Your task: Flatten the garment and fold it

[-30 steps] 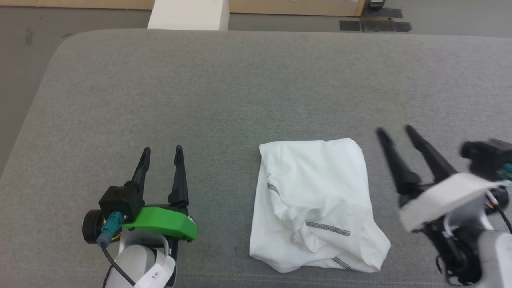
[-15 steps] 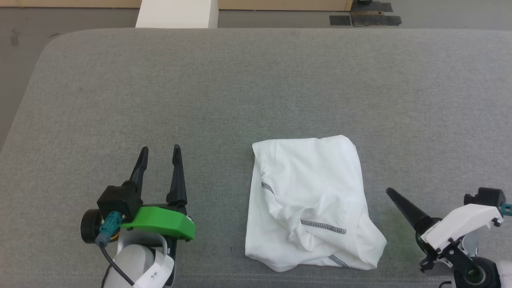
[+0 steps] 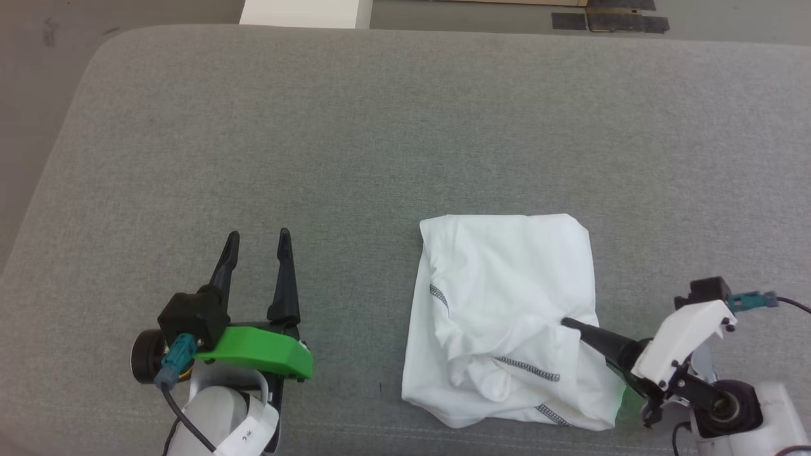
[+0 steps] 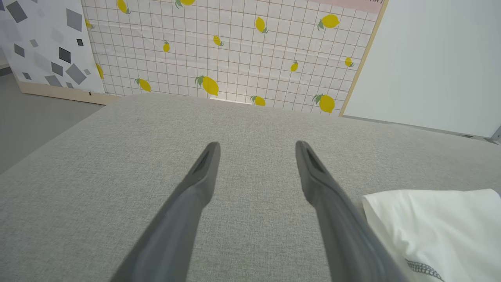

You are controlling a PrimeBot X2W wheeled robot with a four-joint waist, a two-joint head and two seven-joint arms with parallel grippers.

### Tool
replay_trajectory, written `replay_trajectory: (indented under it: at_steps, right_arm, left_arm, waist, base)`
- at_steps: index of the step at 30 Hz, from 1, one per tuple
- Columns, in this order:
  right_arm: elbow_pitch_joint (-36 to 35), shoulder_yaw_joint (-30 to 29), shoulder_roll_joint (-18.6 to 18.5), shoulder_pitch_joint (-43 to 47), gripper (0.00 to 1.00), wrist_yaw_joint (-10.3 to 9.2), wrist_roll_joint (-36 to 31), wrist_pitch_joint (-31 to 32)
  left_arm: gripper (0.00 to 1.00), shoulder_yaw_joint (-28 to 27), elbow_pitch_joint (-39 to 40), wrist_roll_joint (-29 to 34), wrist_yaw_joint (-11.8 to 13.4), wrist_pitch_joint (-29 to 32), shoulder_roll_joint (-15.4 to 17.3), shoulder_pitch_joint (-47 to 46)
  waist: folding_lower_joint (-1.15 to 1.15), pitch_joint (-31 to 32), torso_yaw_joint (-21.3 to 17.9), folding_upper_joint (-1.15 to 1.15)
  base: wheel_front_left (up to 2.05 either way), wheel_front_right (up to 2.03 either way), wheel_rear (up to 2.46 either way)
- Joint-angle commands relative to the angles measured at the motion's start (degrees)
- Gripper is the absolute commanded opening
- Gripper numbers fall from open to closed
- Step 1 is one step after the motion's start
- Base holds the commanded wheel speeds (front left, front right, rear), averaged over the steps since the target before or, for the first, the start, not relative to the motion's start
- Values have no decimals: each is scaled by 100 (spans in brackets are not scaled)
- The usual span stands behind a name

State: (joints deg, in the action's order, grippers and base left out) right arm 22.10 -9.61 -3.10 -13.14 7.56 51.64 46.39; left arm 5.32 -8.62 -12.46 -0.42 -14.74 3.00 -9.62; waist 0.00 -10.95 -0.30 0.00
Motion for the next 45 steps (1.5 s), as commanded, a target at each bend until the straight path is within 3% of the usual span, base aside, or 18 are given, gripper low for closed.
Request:
replay_trajectory:
  at_steps: [1,4,5,7,10,18,19,28,35,41,45]
  right_arm:
    - [82,101,22,-80,100,-8,56,13]
    - [140,269,22,-141,96,-8,215,9]
    - [146,300,22,-149,84,-8,250,5]
    - [142,371,22,-152,47,-8,264,12]
    - [98,443,22,-138,0,-8,243,34]
    - [-227,545,22,-172,0,-8,-100,-27]
    - [-564,668,-102,-301,0,-8,-860,-14]
    - [-945,1405,-1154,-1142,0,-8,-2612,-160]
    - [-184,1612,-1898,-2069,0,-8,-3371,-732]
    - [849,1527,-2160,-2917,0,-8,-3988,-1498]
    - [1536,1202,-2235,-3417,0,-8,-4321,-1929]
  left_arm:
    - [100,10,0,-17,27,-26,-13,-59]
    - [100,19,-7,-26,34,-26,-13,-51]
    - [100,21,-9,-29,35,-26,-13,-48]
    - [100,12,-7,-36,44,-26,-13,-33]
    - [100,-2,-3,-39,53,-26,-13,-3]
    - [100,-53,9,-10,63,-26,-13,39]
    - [100,-105,31,45,34,-26,-13,42]
    - [100,-129,196,306,-63,-26,-6,-236]
    - [100,4,395,630,-80,-26,82,-757]
    - [100,77,529,853,-64,83,280,-1113]
    - [100,138,715,980,-48,244,382,-1316]
  waist:
    - [0,3,25,0]
    - [0,18,65,0]
    - [0,24,75,0]
    - [0,42,84,0]
    - [0,54,78,0]
    - [0,60,-103,0]
    - [0,24,-301,0]
    - [0,-423,-1172,0]
    - [0,-1142,-1851,0]
    - [0,-1705,-2302,0]
    - [0,-1991,-2400,0]
  base:
    - [0,0,0]
    - [0,0,0]
    - [0,0,0]
    - [0,0,0]
    - [0,0,0]
    - [0,0,0]
    - [0,0,0]
    - [0,0,0]
    - [0,0,0]
    - [0,0,0]
    - [0,0,0]
